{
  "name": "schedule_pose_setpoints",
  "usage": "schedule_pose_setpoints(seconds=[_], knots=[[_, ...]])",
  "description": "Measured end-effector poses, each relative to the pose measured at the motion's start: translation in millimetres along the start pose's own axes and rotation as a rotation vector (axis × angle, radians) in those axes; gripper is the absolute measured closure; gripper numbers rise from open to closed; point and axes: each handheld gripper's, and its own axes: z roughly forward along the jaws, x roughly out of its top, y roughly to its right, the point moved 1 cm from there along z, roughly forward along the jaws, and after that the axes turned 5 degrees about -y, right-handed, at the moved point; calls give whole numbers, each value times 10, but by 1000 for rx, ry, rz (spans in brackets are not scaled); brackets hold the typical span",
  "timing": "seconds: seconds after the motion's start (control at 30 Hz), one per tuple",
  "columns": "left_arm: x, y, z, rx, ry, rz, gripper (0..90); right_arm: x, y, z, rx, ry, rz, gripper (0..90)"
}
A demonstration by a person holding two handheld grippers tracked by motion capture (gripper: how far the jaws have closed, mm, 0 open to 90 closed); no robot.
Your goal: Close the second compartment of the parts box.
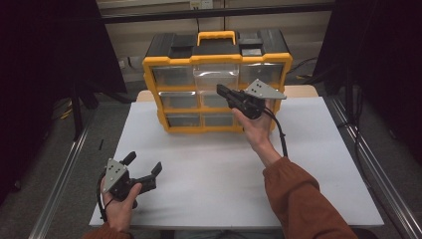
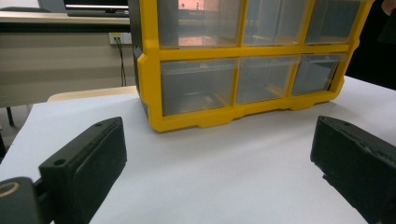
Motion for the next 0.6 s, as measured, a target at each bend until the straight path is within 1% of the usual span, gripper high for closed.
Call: schedule_pose_setpoints(seconds=[0.03, 0.07, 0.17, 0.2, 0.27, 0.3, 0.33, 0.37, 0.43, 0.47, 0.53, 0.6], knots=[[-1, -1, -1, -1, 0, 1, 37, 0, 5, 3, -2, 1, -2, 900], [-3, -10, -1, -10, -8, 8, 37, -2, 9, 4, -4, 2, 0, 900], [-1, -5, 0, -2, -13, 32, 37, -4, 21, 6, -6, 1, 4, 900], [-1, -1, 1, -7, -10, 26, 37, -3, 27, 6, -5, -1, 4, 900], [0, -4, 0, -5, -11, 30, 37, 0, 28, 11, -6, 0, 4, 900], [-1, -7, -1, -2, -18, 18, 37, 8, 30, 18, -9, -4, 0, 900], [-3, -11, 3, -12, -10, 13, 37, 12, 35, 21, -10, -5, -5, 900], [-4, -10, 2, -9, -9, 9, 37, 16, 37, 26, -10, -8, -4, 900], [-4, -9, 2, -1, -13, 9, 37, 20, 44, 34, -12, -5, -3, 900], [-4, -9, 2, -7, -17, 10, 37, 21, 46, 39, -12, -8, -1, 900], [-4, -9, 4, -5, -18, 12, 37, 22, 53, 50, -17, -6, 2, 900], [-3, -11, 3, -12, -11, 13, 37, 23, 57, 62, -20, -2, 6, 900]])
